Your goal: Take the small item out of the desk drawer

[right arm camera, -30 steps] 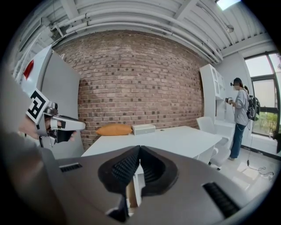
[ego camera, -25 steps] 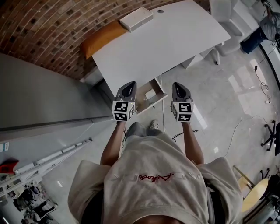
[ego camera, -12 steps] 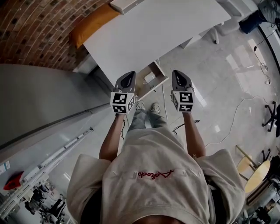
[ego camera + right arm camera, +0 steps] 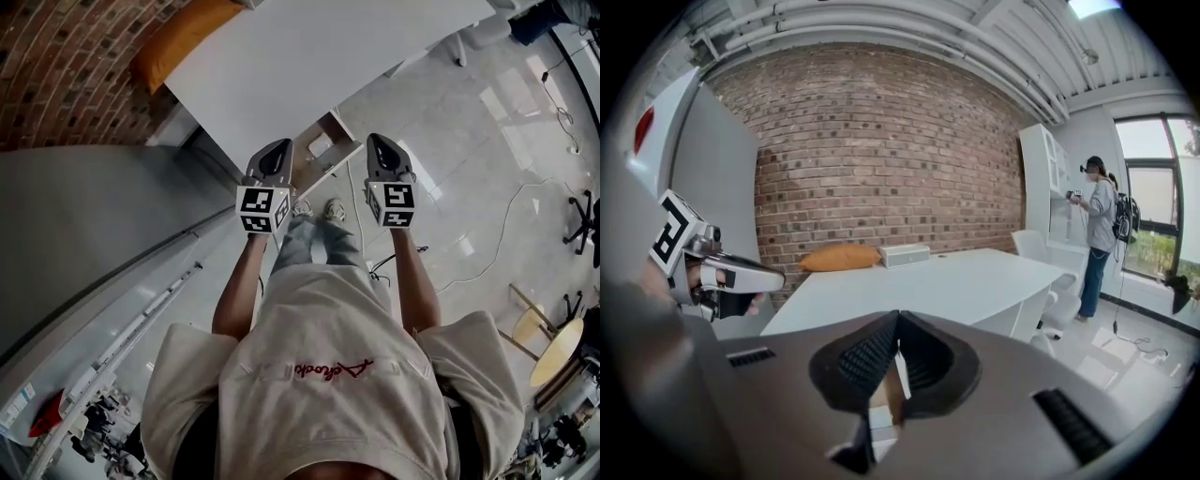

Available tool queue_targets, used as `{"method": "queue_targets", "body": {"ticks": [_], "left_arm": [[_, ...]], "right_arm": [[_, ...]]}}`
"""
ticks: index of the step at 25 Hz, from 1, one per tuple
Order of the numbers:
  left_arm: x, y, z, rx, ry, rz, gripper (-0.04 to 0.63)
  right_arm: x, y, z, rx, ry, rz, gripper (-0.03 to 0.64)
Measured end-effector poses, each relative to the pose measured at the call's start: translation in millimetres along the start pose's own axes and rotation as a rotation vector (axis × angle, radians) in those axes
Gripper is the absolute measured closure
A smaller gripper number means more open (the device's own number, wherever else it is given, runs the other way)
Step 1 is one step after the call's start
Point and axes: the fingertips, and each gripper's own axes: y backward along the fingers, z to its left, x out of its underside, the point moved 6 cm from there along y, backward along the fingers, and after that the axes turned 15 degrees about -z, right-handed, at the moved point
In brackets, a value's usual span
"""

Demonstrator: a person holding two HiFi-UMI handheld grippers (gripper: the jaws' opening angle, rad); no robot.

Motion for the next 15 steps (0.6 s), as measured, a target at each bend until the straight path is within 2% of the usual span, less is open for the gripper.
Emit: {"method": "queue_targets", "body": {"ticks": [10,15], "left_arm": [[66.5,16.0,-18.4,0.061,0.063,0.122,0.586],[101.7,25.5,-20.9,0.06,0.091,0.176,0.586]], "right_arm": [[53.5,4.2,9.5,-0.001,-0.031,0.103,0.604],[93.3,14.3,17.9,0.0,-0.07,0.164,0.604]]}}
